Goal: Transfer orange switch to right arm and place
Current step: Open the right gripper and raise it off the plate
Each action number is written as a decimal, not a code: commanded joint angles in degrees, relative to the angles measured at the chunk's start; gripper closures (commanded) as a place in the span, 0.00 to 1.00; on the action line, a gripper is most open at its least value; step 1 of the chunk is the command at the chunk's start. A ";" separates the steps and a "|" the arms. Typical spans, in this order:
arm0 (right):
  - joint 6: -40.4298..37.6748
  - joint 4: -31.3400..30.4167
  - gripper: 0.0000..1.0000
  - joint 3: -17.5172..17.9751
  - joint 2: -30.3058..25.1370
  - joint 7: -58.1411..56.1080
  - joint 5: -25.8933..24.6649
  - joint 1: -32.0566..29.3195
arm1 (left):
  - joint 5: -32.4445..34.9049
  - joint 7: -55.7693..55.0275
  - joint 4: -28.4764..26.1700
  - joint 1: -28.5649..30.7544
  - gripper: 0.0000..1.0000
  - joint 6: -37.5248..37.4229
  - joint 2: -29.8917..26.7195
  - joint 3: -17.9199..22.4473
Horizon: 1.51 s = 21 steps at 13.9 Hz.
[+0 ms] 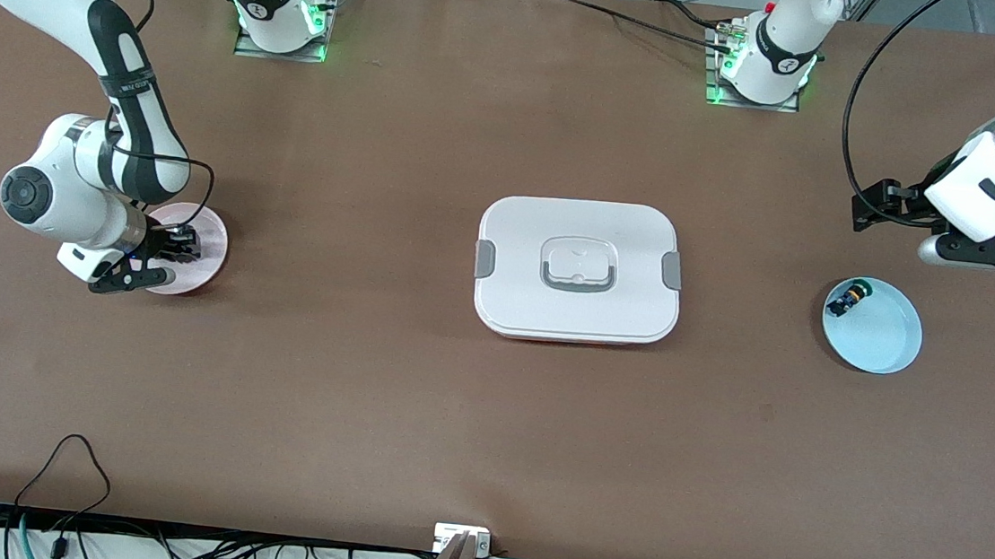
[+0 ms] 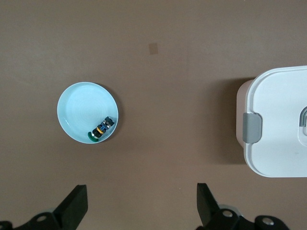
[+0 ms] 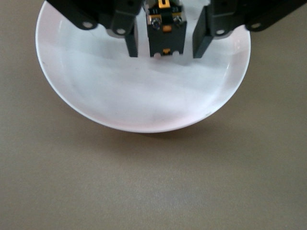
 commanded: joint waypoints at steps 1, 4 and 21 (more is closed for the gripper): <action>-2.43 1.09 0.00 0.34 -2.40 0.88 -0.68 0.17 | -1.06 1.19 2.76 -0.54 0.00 -0.99 0.87 0.89; -11.47 7.92 0.00 0.42 -3.89 0.71 -1.11 0.17 | -1.06 1.72 2.85 -0.54 0.00 -1.25 0.78 0.71; -45.95 25.00 0.00 1.83 -24.83 6.24 -6.04 5.97 | -1.06 1.72 3.73 -1.33 0.00 -1.26 0.78 -0.43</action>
